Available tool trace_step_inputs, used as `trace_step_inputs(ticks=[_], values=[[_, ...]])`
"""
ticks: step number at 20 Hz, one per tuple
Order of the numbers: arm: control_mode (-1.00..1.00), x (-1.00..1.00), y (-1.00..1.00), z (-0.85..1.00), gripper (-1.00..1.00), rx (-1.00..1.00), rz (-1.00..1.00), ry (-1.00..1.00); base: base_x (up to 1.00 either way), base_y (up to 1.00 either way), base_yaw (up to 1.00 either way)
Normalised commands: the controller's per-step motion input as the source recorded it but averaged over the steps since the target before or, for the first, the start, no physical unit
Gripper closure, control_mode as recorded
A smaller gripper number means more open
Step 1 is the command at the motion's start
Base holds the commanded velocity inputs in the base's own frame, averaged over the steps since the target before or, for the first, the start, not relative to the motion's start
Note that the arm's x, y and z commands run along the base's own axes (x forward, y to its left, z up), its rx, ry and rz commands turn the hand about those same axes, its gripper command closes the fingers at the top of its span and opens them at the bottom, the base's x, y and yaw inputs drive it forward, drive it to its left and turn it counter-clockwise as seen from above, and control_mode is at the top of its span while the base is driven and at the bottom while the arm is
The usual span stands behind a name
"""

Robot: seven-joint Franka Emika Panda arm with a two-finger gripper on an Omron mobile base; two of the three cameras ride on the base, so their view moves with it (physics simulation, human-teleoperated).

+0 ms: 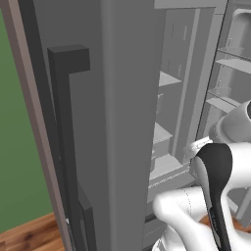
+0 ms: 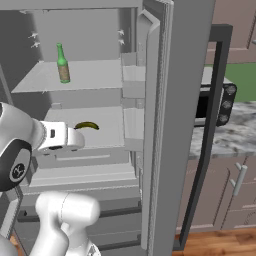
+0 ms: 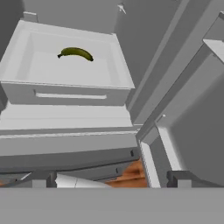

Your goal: Place the beers on the top shelf of the fridge to keep them out of children's reach, and place the banana on lower shelves for easy access.

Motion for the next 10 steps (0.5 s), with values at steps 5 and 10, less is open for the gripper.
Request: trace_step_inputs(ticks=[5, 10], values=[[-1.00, 0.00, 0.00, 0.00, -1.00, 0.00, 0.00, 0.00, 0.00, 0.00, 0.00], [-1.00, -0.01, 0.00, -0.02, -1.00, 0.00, 0.00, 0.00, 0.00, 0.00, 0.00]])
